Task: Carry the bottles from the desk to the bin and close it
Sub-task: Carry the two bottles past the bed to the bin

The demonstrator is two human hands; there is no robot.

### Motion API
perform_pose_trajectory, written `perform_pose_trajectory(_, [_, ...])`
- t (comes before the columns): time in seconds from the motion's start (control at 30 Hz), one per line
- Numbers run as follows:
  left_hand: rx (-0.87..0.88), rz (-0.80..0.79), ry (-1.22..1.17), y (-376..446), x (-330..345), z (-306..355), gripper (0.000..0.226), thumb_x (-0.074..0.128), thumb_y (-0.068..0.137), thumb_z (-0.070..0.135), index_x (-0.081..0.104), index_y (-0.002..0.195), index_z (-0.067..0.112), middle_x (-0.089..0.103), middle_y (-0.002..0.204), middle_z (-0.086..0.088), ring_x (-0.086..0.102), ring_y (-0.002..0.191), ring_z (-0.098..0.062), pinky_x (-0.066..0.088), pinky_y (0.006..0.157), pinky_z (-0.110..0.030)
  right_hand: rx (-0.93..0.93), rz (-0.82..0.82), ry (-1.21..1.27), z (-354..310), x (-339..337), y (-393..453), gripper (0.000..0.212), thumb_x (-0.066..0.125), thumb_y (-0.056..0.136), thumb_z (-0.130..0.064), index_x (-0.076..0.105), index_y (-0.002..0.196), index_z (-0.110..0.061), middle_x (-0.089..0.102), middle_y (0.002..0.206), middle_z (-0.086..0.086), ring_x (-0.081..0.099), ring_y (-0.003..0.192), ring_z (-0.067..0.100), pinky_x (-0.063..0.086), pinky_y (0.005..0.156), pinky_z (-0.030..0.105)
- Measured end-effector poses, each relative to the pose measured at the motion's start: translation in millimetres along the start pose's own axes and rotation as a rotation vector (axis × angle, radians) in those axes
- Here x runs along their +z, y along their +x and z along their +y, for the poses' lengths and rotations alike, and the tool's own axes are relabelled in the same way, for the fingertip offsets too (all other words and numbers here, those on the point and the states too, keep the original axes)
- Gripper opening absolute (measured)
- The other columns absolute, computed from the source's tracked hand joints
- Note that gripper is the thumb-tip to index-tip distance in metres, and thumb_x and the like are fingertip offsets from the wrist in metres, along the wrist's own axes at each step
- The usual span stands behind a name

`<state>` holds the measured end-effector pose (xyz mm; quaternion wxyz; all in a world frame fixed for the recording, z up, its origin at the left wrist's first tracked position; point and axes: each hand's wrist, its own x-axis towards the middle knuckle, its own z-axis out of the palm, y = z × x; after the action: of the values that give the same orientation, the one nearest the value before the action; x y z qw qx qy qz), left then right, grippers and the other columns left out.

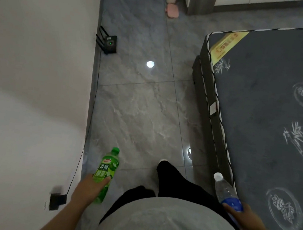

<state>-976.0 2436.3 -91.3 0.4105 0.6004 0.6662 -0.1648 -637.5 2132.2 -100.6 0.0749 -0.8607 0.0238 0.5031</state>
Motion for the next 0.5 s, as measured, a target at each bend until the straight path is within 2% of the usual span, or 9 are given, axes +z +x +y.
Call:
perform_pose_trajectory(0.13, [-0.078, 0.001, 0.010, 20.2, -10.0, 32.2, 0.045, 0.058, 0.080, 0.055, 0.060, 0.094, 0.013, 0.066, 0.090, -0.011, 0.061, 0.078, -0.026, 0.046, 0.071, -0.030, -0.100, 0.045, -0.011, -81.2, -43.3, 27.5, 0.072, 0.066, 0.081, -0.042, 0.041, 0.132, 0.002, 0.054, 0.128, 0.026, 0.052, 0.117, 0.041, 0.040, 0.098, 0.042])
perform_pose_trajectory(0.23, [-0.129, -0.021, 0.016, 32.0, -21.1, 46.7, 0.034, 0.059, 0.081, 0.053, 0.057, 0.080, 0.019, 0.064, 0.087, -0.010, 0.058, 0.072, -0.023, 0.044, 0.070, -0.029, -0.169, 0.054, -0.025, -140.6, -71.0, 43.6, 0.070, 0.067, 0.079, -0.043, 0.045, 0.129, 0.002, 0.058, 0.123, 0.025, 0.055, 0.113, 0.040, 0.042, 0.095, 0.043])
perform_pose_trajectory(0.27, [-0.155, -0.027, 0.020, 37.5, -26.5, 51.8, 0.035, 0.059, 0.080, 0.054, 0.060, 0.082, 0.019, 0.064, 0.088, -0.012, 0.057, 0.075, -0.025, 0.043, 0.072, -0.029, -0.181, 0.061, -0.027, -159.9, -77.6, 47.9, 0.070, 0.067, 0.079, -0.043, 0.045, 0.128, 0.002, 0.058, 0.122, 0.025, 0.056, 0.112, 0.040, 0.043, 0.094, 0.042])
perform_pose_trajectory(0.37, [-0.218, -0.069, 0.016, 65.9, -43.4, 68.5, 0.051, 0.060, 0.079, 0.055, 0.065, 0.107, 0.012, 0.067, 0.105, -0.018, 0.059, 0.087, -0.029, 0.045, 0.082, -0.030, -0.201, 0.068, -0.032, -213.6, -92.2, 64.3, 0.071, 0.067, 0.079, -0.045, 0.043, 0.130, -0.001, 0.058, 0.123, 0.023, 0.055, 0.112, 0.039, 0.043, 0.094, 0.041])
perform_pose_trajectory(0.43, [-0.229, -0.093, 0.015, 90.3, -58.0, 89.0, 0.053, 0.061, 0.079, 0.053, 0.064, 0.112, 0.013, 0.065, 0.113, -0.019, 0.060, 0.091, -0.029, 0.045, 0.086, -0.030, -0.200, 0.061, -0.036, -243.9, -97.4, 74.9, 0.072, 0.066, 0.080, -0.045, 0.041, 0.132, -0.002, 0.056, 0.125, 0.023, 0.055, 0.113, 0.039, 0.043, 0.094, 0.041])
perform_pose_trajectory(0.5, [-0.237, -0.093, 0.017, 115.3, -76.0, 115.4, 0.053, 0.062, 0.077, 0.054, 0.064, 0.113, 0.014, 0.064, 0.115, -0.018, 0.058, 0.089, -0.026, 0.043, 0.082, -0.028, -0.174, 0.056, -0.033, -272.0, -102.1, 84.3, 0.073, 0.064, 0.081, -0.045, 0.039, 0.134, -0.002, 0.055, 0.128, 0.023, 0.054, 0.114, 0.039, 0.043, 0.094, 0.040])
